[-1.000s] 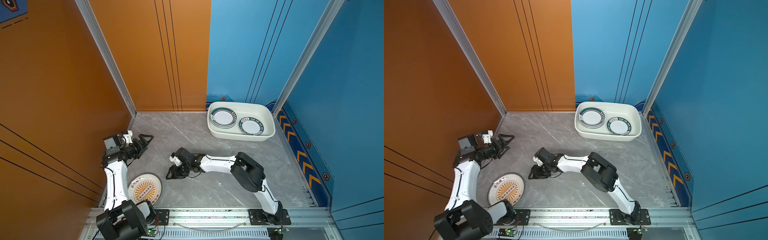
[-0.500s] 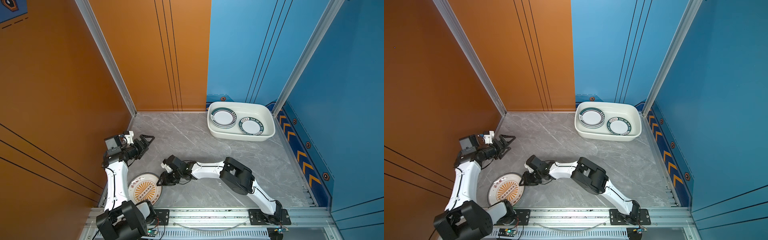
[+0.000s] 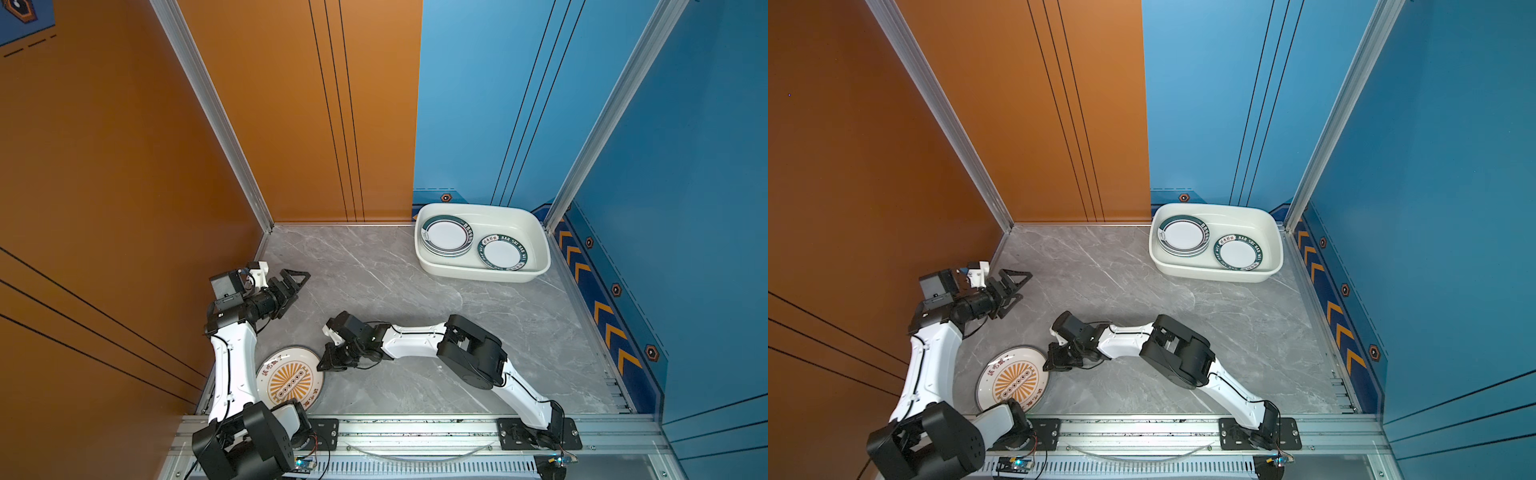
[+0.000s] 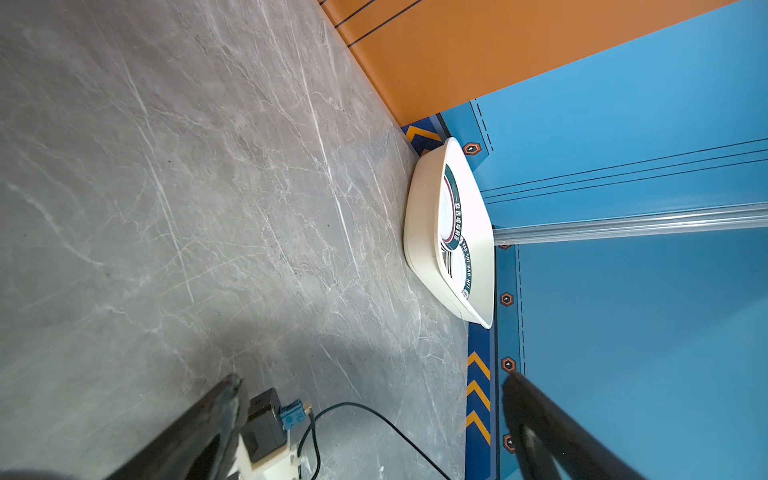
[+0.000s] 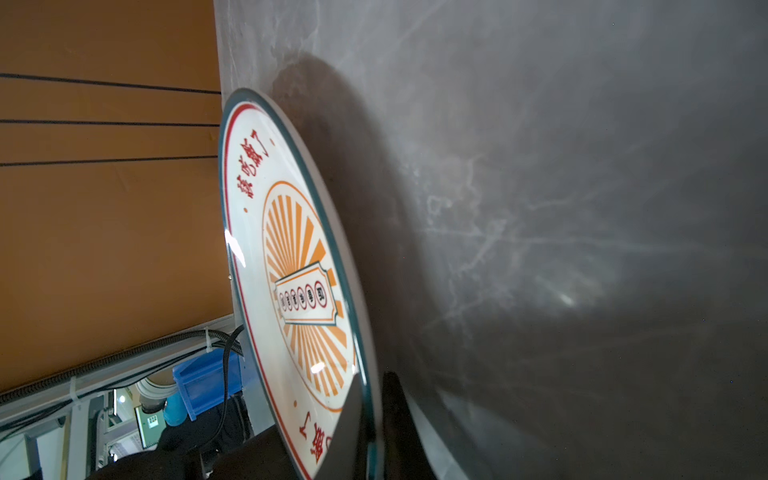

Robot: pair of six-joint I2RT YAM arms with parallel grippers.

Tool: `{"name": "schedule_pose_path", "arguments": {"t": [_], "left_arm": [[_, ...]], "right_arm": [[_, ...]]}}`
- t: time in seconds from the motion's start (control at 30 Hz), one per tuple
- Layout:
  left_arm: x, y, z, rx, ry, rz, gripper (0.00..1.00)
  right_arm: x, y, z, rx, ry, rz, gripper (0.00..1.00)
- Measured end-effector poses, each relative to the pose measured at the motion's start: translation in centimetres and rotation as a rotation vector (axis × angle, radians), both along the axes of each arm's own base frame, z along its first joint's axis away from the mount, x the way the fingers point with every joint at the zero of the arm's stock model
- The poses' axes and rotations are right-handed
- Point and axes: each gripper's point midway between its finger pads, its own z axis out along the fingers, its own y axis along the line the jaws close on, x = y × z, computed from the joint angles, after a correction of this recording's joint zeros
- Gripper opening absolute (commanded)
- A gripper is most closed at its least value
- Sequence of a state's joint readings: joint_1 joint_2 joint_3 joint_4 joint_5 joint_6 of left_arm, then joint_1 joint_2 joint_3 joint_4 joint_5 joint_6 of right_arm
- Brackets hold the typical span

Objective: Place the plates into the plastic bin on the countertop
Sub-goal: 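Withdraw the right gripper and reach it to the orange-sunburst plate, then pinch the orange-sunburst plate rim with the right gripper and drag it toward the left gripper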

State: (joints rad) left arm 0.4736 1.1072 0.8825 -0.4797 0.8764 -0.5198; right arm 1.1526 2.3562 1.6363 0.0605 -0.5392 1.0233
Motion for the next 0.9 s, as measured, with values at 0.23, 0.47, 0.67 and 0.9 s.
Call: {"name": "schedule_pose_path", "arguments": {"t": [0.23,0.47,0.67,0.9], "left_arm": [[-0.1,-0.2,-0.4,-0.005,0.009,-0.005,0.98],[-0.2,-0.4,-0.7,-0.008,0.016,-0.011,0.98],[-0.3,-1.0,-1.0,-0.013,0.021,-0.028,0.98],[-0.4,-2.7,-1.5,-0.013,0.02,-0.087,0.98]], "right_arm": [[1.3,-2.5,0.8,-0.044,-0.042,-0.02,0.0],[5.0,-7.0,2.3,-0.111,-0.11,-0.091,0.0],[6.9,-11.8,3.5,-0.156,-0.139,-0.15,0.0],[8.0,-18.6,7.1,-0.155,-0.17,-0.223,0.0]]}}
